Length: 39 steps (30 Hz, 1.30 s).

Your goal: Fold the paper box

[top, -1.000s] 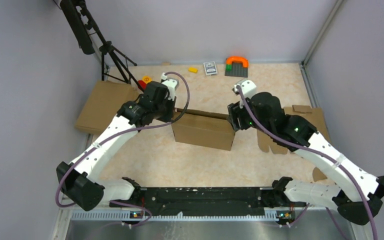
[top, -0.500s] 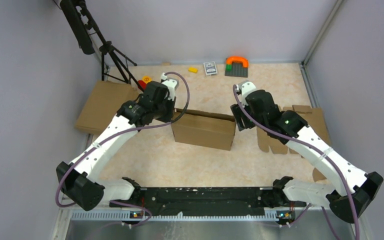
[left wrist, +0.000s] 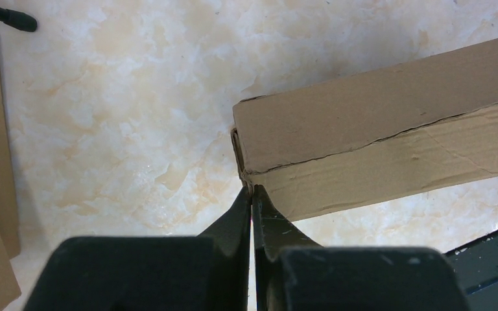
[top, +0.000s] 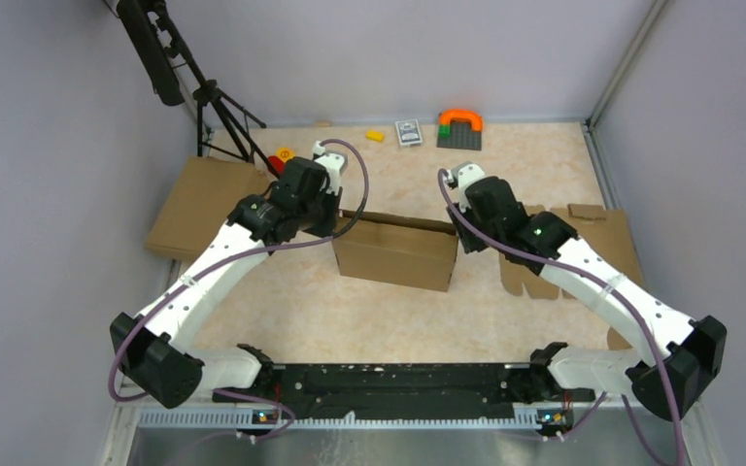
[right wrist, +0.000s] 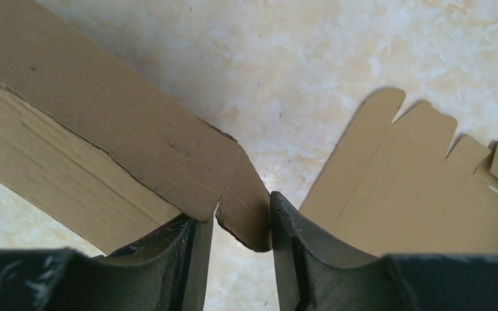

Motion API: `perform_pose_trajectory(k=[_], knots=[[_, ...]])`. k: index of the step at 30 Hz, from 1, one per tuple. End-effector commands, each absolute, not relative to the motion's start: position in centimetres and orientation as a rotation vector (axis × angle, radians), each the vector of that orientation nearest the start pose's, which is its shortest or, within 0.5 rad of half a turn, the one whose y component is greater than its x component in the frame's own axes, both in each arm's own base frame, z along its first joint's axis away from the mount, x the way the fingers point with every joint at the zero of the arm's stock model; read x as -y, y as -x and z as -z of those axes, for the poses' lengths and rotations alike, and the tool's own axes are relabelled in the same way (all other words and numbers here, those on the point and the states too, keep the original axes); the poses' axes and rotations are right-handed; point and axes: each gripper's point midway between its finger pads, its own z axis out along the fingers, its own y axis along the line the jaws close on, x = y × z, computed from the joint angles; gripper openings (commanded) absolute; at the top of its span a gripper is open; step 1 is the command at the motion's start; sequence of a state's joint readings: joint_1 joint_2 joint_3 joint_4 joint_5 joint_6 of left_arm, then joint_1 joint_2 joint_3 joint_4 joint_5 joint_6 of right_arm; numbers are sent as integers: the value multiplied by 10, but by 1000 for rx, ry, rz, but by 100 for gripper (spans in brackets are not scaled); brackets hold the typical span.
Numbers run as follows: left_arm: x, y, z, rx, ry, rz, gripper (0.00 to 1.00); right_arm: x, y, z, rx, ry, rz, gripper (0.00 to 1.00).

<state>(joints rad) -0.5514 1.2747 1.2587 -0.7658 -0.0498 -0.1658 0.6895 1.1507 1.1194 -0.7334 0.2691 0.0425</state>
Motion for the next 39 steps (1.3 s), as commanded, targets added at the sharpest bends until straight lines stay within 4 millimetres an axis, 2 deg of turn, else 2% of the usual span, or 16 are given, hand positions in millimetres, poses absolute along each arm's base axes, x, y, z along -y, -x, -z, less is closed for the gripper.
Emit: perform_pose_trajectory(k=[1,8,20,22,26,29,35,37,39], knots=[[178,-294,-230,-2298,-427,297,0,-174,-275,-218,-2193,536,-136,36],[180,-293,-230,-2296,-430,312,0,-178,-272,-225,-2202,487,-182,8],[186,-290,-229,-2300,-431,355,0,-197,-267,-229,-2348,344,-298,9],[186,-289,-230,-2297,-429,352,5,-198,-268,-227,-2356,345,-295,9],[181,-287,-235,-2284,-414,339,34,-196,-270,-227,-2356,339,-277,9],[174,-283,-242,-2267,-397,315,44,-197,-270,-228,-2349,346,-276,9],[165,-274,-257,-2233,-381,313,59,-197,-272,-229,-2338,351,-273,8],[164,-274,-258,-2219,-381,313,60,-197,-272,-229,-2337,355,-273,8],[164,-275,-256,-2213,-383,310,55,-197,-271,-229,-2341,357,-275,8]])
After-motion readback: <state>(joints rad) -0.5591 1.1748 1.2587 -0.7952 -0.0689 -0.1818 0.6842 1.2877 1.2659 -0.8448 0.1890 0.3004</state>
